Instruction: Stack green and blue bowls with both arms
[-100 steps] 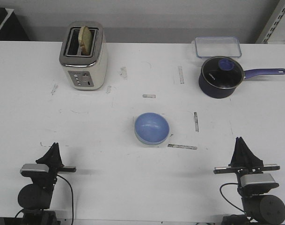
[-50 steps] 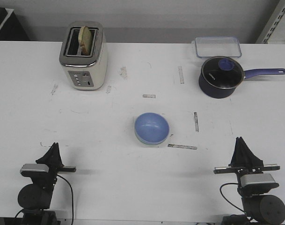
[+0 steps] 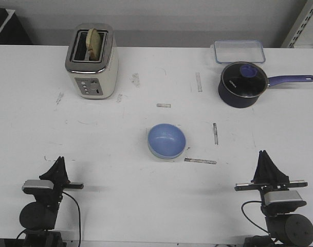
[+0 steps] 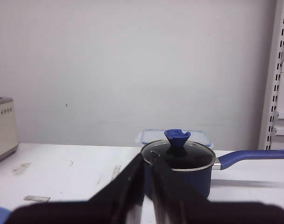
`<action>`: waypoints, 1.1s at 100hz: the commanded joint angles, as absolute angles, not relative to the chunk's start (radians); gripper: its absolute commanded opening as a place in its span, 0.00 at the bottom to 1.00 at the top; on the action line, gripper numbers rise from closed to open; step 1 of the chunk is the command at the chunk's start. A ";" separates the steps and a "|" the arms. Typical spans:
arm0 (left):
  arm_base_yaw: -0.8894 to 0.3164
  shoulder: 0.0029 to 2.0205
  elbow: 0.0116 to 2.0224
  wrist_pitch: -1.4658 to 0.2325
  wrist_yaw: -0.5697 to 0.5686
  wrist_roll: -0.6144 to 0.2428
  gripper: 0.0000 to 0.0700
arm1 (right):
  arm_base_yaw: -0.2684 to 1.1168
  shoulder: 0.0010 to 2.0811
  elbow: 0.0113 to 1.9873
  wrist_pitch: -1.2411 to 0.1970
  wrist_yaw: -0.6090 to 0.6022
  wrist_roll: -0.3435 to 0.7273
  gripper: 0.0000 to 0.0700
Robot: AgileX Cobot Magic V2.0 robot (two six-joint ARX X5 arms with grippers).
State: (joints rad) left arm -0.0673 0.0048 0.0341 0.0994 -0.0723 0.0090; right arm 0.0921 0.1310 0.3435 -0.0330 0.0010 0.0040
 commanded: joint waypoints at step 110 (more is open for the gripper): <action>-0.066 0.003 0.012 0.113 -0.071 0.008 0.00 | 0.024 0.001 0.012 0.000 -0.011 0.002 0.02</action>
